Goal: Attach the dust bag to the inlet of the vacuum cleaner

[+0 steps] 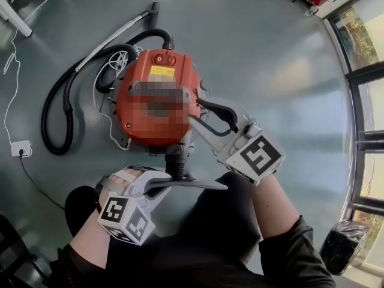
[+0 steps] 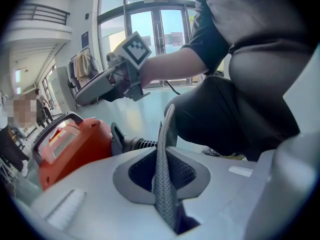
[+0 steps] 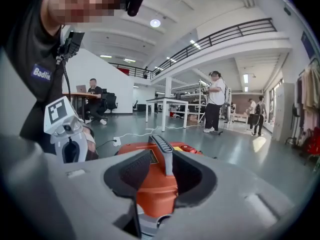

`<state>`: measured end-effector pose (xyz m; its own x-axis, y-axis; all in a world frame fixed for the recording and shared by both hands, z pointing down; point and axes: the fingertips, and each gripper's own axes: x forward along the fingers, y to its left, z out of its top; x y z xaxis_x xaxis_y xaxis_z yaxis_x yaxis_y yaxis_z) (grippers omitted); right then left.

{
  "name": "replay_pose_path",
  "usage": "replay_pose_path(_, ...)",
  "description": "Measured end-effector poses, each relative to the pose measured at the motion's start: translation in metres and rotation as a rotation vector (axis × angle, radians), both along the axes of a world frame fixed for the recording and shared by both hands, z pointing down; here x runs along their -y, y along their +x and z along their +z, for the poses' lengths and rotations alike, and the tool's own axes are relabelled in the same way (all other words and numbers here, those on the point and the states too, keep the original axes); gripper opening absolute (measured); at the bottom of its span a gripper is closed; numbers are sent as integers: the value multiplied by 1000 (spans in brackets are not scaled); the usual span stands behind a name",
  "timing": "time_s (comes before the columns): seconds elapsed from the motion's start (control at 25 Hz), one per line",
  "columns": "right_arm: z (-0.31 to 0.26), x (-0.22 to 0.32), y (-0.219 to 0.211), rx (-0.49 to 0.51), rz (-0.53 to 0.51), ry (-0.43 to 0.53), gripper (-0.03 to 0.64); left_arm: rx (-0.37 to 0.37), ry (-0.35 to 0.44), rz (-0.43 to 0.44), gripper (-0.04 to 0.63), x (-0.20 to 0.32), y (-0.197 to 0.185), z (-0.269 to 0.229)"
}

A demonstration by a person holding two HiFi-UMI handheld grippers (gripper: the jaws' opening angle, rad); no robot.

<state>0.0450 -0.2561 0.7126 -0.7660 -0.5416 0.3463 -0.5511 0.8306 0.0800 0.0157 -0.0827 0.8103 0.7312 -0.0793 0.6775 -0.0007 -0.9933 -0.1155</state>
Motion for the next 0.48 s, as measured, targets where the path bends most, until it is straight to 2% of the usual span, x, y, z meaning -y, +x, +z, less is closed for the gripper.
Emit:
replay_pose_path(0.12, 8, 17, -10, -50, -43, 4, 157, 6, -2, 5, 61, 0, 1, 0)
replay_pose_path(0.24, 23, 31, -20, -60, -108, -9, 195, 5, 3, 10, 63, 1, 3, 1)
replay_pose_path(0.32, 33, 40, -25, -86, -127, -14, 195, -1, 8, 7, 63, 3, 4, 2)
replay_pose_path(0.4, 37, 46, -28, -108, -142, -1, 152, -10, 11, -5, 61, 4, 3, 2)
replay_pose_path(0.48, 37, 48, -27, -110, -160, 4, 150, -19, 6, -22, 61, 6, 0, 1)
